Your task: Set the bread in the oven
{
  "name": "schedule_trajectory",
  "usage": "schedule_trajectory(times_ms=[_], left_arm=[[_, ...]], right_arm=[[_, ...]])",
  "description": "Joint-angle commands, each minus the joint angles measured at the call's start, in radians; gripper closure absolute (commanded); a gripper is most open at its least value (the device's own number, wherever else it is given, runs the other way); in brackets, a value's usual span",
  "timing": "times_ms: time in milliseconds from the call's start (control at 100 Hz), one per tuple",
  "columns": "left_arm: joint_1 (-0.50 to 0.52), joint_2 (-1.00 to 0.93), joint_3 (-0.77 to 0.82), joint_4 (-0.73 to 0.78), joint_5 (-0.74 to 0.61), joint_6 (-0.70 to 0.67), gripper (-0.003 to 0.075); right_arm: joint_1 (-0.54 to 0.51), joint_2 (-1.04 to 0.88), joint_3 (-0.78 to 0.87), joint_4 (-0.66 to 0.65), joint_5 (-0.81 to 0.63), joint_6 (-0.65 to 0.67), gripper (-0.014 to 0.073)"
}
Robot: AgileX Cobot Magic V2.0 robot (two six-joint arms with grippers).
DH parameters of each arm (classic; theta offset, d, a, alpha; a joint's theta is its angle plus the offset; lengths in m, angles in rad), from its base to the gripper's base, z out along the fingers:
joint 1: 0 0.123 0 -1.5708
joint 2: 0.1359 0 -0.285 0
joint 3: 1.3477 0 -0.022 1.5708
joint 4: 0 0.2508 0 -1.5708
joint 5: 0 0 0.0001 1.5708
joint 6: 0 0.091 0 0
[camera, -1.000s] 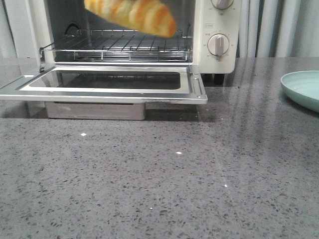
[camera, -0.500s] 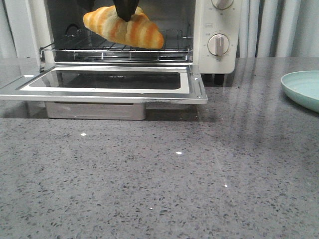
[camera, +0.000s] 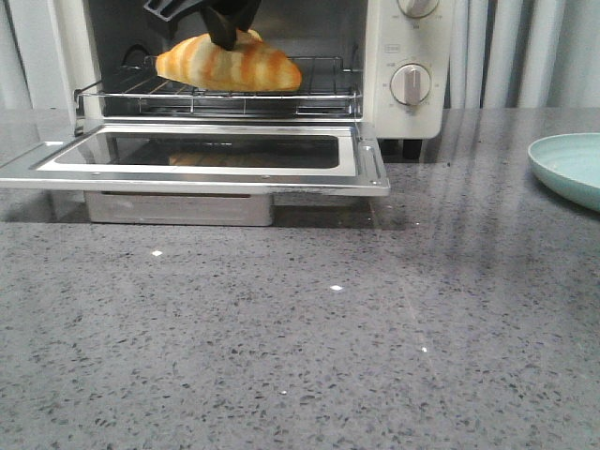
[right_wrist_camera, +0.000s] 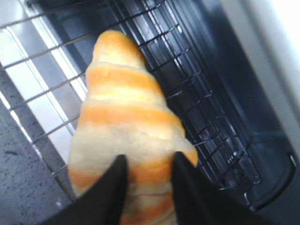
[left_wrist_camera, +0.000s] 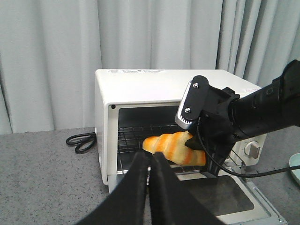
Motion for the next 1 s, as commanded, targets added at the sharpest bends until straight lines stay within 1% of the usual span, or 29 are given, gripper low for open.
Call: schedule_trajectory(times_ms=[0, 30, 60, 340, 500, 590, 800, 990], left_arm=[[0.001, 0.007, -0.034, 0.005, -0.058, -0.009, 0.0742], [0.001, 0.007, -0.034, 0.005, -0.058, -0.009, 0.0742], [0.001, 0.007, -0.034, 0.005, -0.058, -0.009, 0.0742], [0.001, -0.004, -0.034, 0.014, -0.048, -0.009, 0.0742], [0.001, -0.029, -0.034, 0.025, 0.008, -0.009, 0.0742], [0.001, -0.036, -0.034, 0.025, 0.037, -0.009, 0.0742], [0.001, -0.061, -0.034, 0.026, 0.042, -0.009, 0.0742], [0.001, -0.095, -0.034, 0.026, 0.058, -0.009, 0.0742]], right_arm=[[-0.007, -0.059, -0.036, -0.038, -0.074, -0.001, 0.0195], [-0.007, -0.059, -0.036, -0.038, -0.077, -0.001, 0.0167], [-0.009, -0.059, -0.036, -0.04, -0.079, -0.001, 0.016], [-0.004, -0.065, -0.036, -0.046, -0.07, 0.001, 0.016], [0.008, -0.081, -0.036, -0.046, -0.069, 0.044, 0.0157], [0.017, -0.088, -0.036, -0.046, -0.053, 0.044, 0.0158], [0.062, -0.107, -0.036, -0.046, -0.012, 0.044, 0.0158], [0.104, -0.132, -0.036, -0.046, 0.067, 0.044, 0.0158]])
